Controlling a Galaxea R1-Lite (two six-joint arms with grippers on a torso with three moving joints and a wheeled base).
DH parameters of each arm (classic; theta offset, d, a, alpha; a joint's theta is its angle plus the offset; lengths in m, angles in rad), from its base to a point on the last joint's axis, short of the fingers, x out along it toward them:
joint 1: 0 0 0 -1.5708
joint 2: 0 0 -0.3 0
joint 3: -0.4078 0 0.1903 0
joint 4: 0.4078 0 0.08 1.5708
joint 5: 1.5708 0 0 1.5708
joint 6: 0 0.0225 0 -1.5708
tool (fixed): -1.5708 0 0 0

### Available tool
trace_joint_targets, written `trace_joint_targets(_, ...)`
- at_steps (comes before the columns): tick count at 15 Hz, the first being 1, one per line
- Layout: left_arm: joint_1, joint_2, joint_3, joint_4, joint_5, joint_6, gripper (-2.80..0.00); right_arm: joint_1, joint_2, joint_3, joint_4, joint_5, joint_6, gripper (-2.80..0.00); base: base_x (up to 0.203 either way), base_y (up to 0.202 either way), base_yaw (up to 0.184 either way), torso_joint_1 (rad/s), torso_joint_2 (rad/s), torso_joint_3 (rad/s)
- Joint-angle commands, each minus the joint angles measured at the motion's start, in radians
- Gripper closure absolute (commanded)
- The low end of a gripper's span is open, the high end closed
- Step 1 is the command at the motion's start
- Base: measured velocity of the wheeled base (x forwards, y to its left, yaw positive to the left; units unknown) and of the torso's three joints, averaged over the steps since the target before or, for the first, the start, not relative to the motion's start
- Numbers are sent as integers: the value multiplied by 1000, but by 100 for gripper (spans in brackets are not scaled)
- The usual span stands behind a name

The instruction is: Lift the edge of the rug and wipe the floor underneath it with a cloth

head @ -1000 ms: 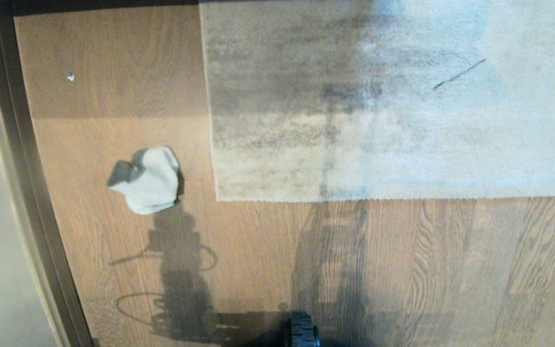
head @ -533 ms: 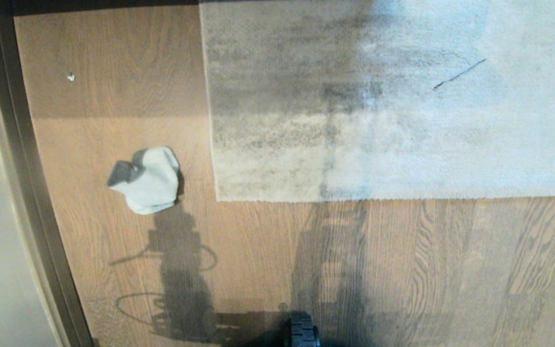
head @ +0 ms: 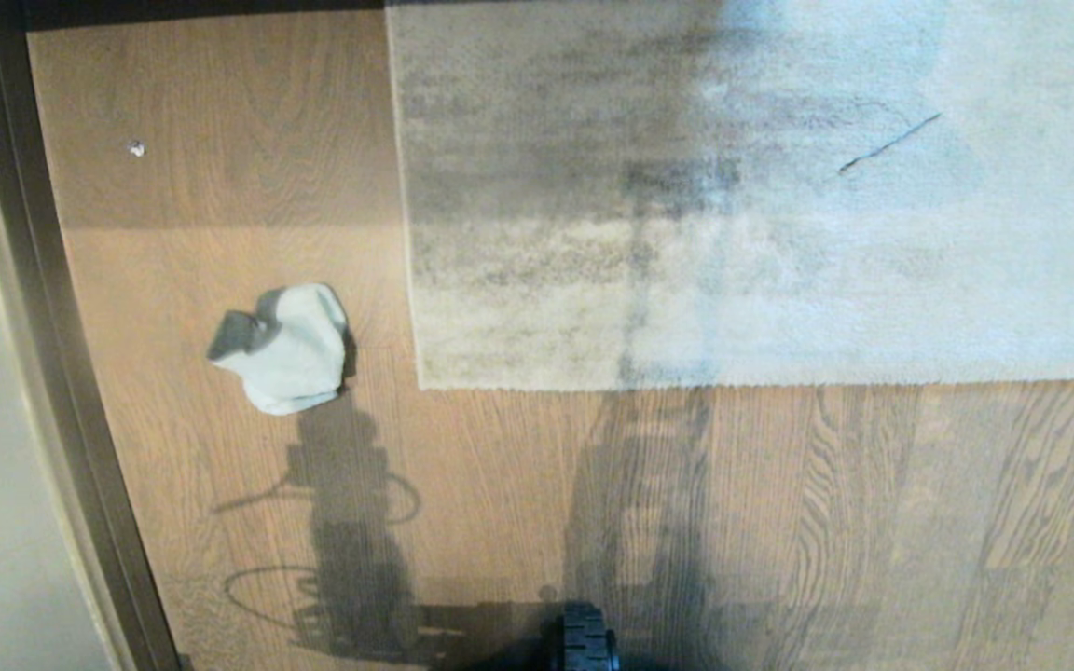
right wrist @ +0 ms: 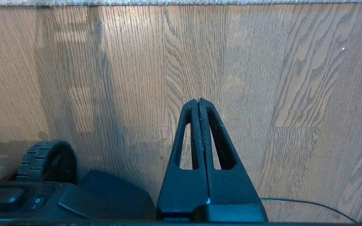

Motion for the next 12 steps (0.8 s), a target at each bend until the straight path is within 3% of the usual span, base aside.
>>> trace_joint_targets(1,0,0,0,0,0,0,0,0,1,0,0,0,0,0,0,0,0,0,0,0)
trace_joint_targets(12,0,0,-1,0,0,0,0,0,1,0,0,0,0,0,0,0,0,0,0,0)
